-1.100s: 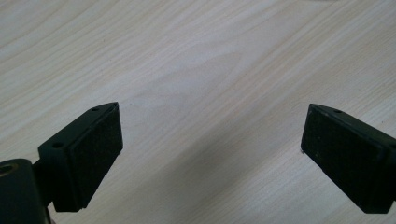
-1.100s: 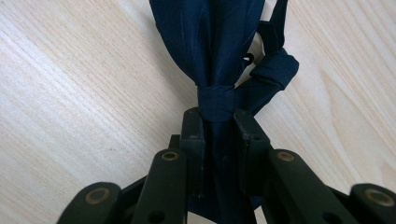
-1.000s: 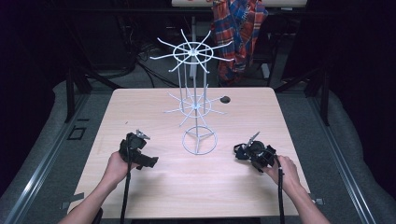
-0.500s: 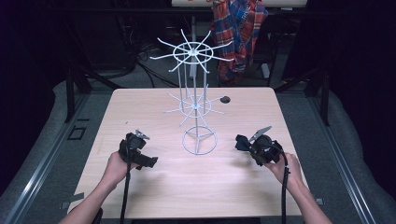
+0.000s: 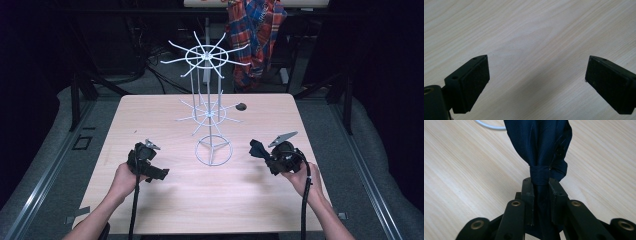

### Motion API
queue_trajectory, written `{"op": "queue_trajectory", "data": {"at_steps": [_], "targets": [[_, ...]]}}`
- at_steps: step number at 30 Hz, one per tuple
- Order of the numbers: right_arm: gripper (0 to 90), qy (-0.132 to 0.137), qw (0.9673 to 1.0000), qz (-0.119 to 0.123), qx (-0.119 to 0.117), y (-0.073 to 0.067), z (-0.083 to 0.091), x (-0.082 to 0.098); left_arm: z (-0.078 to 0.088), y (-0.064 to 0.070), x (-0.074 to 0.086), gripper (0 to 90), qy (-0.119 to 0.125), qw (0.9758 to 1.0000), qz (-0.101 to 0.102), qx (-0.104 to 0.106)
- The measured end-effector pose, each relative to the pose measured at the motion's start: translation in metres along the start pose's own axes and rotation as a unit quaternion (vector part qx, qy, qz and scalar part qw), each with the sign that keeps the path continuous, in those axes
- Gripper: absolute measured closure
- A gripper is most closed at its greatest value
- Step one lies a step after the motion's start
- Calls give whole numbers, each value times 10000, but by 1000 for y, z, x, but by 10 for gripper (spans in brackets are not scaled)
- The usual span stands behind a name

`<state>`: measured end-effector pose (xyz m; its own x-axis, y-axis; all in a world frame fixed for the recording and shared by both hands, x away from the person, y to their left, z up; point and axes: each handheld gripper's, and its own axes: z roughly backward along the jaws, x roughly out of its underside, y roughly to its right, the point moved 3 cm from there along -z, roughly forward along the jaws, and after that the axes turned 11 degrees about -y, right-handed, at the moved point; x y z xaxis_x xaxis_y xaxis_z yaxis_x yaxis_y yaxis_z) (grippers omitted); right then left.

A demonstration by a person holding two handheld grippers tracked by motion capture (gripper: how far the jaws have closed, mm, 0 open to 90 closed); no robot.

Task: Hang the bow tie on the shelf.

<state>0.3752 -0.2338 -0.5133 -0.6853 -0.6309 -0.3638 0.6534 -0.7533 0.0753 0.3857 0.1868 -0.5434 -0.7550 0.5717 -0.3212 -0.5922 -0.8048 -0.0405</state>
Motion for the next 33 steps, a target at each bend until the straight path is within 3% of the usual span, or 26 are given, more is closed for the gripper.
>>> {"op": "queue_trajectory", "data": {"at_steps": [14, 25, 33], "targets": [[769, 536, 9982, -126, -256, -5, 19, -8, 0, 0, 0, 53, -24, 10000, -3, 13], [769, 731, 9971, -75, -176, -7, 31, -13, -1, -1, 1, 54, -26, 10000, 9, 16], [769, 699, 9974, -52, -144, -8, 32, -15, 1, -2, 2, 54, -46, 10000, 13, 9]]}}
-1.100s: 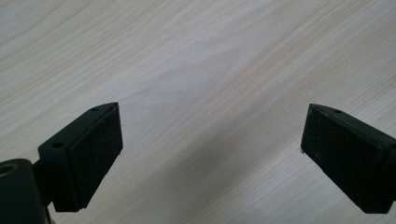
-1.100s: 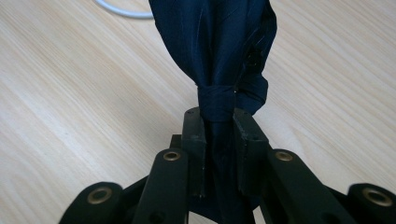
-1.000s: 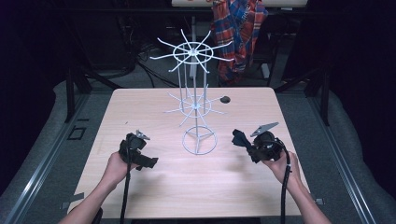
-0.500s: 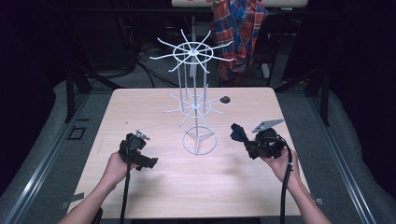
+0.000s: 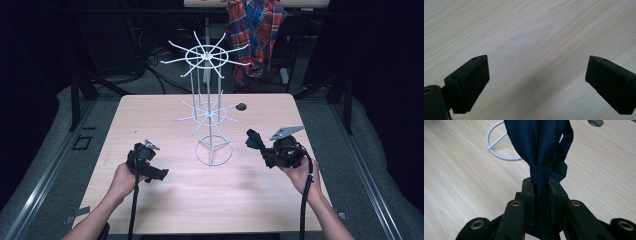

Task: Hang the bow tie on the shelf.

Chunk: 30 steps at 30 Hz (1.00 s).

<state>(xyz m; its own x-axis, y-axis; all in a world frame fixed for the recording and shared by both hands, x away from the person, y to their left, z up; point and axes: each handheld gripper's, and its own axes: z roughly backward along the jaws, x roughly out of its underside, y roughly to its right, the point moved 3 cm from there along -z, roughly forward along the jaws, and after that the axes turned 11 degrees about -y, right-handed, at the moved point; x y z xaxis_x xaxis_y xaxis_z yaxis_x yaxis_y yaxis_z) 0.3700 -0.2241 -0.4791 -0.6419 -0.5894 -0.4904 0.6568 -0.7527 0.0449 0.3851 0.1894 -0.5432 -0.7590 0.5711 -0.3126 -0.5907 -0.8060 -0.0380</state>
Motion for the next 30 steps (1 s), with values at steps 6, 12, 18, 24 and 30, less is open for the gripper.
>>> {"op": "queue_trajectory", "data": {"at_steps": [6, 12, 18, 24, 30], "targets": [[769, 57, 10000, 52, 49, -3, 4, -2, -1, 2, -2, 53, 12, 10000, -20, 0], [769, 106, 9999, 69, 65, -5, 7, -4, -1, 2, -3, 53, 4, 10000, -34, 18], [769, 128, 9998, 140, 117, -10, 11, -7, -1, 3, -3, 53, 20, 10000, -46, 31], [769, 173, 9996, 147, 140, -10, 14, -8, -1, 3, -4, 53, 33, 10000, -44, 36], [769, 219, 9995, 134, 167, -10, 16, -8, -1, 4, -5, 53, 39, 10000, -70, 41]]}}
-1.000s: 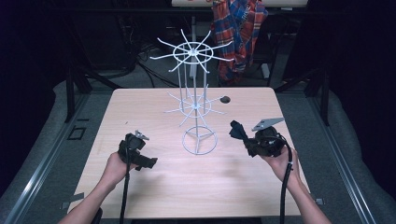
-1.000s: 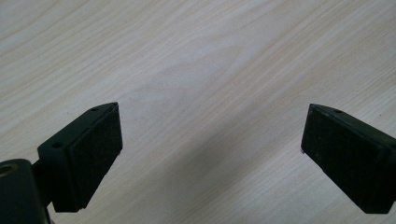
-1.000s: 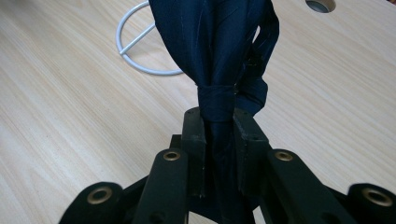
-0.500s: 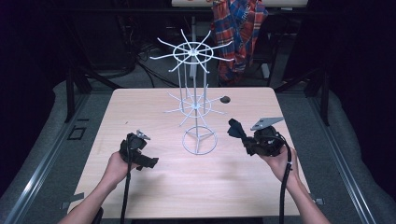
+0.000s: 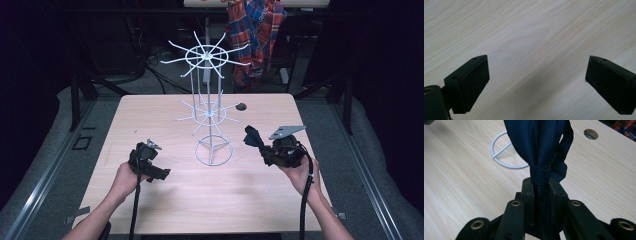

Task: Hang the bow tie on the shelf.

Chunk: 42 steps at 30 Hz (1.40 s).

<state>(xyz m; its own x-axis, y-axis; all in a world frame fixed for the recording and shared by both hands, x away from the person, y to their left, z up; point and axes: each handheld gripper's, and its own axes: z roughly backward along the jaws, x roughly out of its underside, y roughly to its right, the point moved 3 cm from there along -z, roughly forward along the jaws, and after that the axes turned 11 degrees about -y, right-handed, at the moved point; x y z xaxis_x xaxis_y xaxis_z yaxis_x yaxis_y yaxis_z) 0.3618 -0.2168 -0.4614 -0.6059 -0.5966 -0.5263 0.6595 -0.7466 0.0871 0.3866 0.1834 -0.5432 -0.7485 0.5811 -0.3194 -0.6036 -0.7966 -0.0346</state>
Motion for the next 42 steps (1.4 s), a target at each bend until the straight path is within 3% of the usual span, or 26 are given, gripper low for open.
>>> {"op": "queue_trajectory", "data": {"at_steps": [22, 32, 42], "targets": [[769, 566, 9982, -5, 177, -4, 20, -12, 1, 1, 0, 53, 16, 10000, -11, 24], [769, 644, 9978, 60, 165, -8, 25, -18, 1, 1, 0, 53, 17, 10000, -11, 28], [769, 514, 9984, 222, 124, -18, 15, -29, 1, 1, 1, 53, 29, 10000, -11, 37]]}}
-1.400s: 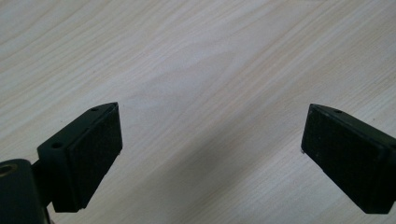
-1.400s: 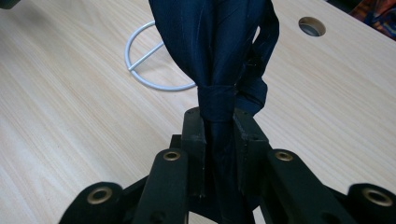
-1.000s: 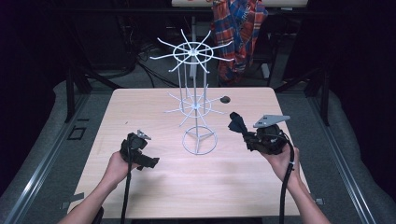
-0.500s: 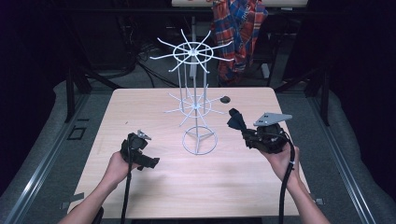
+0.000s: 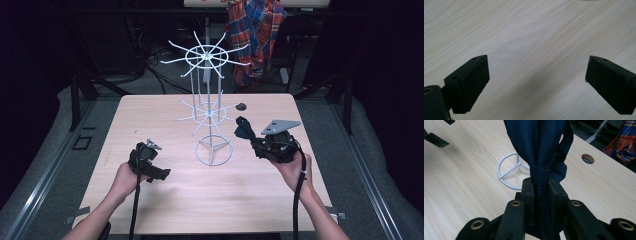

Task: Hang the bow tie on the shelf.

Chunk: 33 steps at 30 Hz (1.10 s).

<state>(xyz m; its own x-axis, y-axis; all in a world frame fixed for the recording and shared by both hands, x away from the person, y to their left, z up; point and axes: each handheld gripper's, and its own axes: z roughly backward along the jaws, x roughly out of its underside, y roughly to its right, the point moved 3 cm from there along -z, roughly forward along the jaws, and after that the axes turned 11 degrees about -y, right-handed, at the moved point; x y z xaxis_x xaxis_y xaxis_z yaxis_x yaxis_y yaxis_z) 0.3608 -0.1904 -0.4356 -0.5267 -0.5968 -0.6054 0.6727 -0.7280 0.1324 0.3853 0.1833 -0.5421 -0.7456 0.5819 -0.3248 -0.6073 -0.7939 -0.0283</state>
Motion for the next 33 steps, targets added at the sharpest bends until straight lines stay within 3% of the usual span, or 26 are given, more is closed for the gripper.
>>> {"op": "queue_trajectory", "data": {"at_steps": [33], "targets": [[767, -266, 9995, 184, -46, -9, -37, -26, 0, 1, 0, 53, 14, 10000, -19, 6]]}}
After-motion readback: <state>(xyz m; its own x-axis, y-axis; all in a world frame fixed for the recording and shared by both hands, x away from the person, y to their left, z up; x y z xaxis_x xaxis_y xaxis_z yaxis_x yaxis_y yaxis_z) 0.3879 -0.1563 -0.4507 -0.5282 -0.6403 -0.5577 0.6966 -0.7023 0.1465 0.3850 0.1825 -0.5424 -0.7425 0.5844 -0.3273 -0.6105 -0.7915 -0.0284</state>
